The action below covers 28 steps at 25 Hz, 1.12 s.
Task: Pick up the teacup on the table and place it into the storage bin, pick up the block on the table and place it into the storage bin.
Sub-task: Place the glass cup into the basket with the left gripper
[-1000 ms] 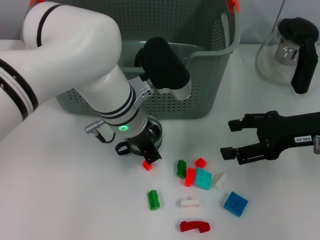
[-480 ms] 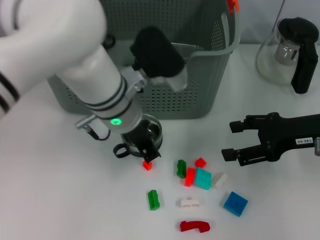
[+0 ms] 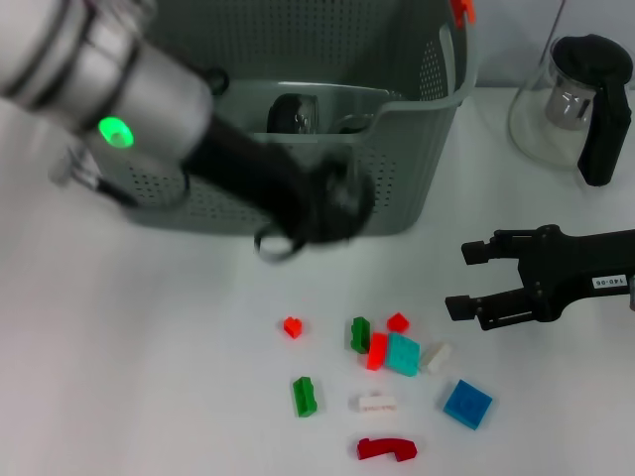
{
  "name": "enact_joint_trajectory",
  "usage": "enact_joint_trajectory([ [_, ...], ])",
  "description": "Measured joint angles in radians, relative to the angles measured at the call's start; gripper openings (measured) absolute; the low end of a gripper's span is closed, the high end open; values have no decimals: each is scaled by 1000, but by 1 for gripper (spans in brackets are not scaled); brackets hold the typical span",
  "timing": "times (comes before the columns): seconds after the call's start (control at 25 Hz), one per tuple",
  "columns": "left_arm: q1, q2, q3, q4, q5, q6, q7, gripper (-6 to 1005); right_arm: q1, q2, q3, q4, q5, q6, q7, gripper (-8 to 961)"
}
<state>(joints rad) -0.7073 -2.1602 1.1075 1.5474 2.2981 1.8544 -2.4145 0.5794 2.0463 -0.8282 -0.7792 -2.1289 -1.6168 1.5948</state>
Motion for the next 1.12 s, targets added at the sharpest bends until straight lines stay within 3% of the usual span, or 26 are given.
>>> enact_joint_trajectory([
  [0.12, -37, 14, -128, 9, -54, -8, 33, 55, 2, 0, -2, 0, 0, 0, 0, 947],
  [0.24, -74, 37, -229, -27, -92, -95, 77, 55, 5, 0, -4, 0, 0, -1, 0, 947],
  [0.36, -92, 61, -237, -116, -97, -243, 105, 55, 4, 3, -1, 0, 0, -1, 2, 947],
  [0.44, -113, 82, -214, -237, -94, -375, 135, 54, 3, 4, -1, 1, 0, -1, 6, 947],
  [0.68, -204, 111, -194, -568, -94, -673, 249, 51, 2, 4, 0, 14, 3, 0, 12, 947],
  [0.8, -242, 113, -167, -680, -84, -794, 287, 52, 6, 5, 0, 20, 3, 0, 13, 946],
  [0.84, -258, 109, -119, -738, -59, -889, 296, 53, 9, 5, 0, 24, 2, 0, 13, 946],
  [1.12, -261, 74, -27, -790, 25, -1035, 292, 56, 11, 5, 0, 26, 3, 10, 13, 946],
])
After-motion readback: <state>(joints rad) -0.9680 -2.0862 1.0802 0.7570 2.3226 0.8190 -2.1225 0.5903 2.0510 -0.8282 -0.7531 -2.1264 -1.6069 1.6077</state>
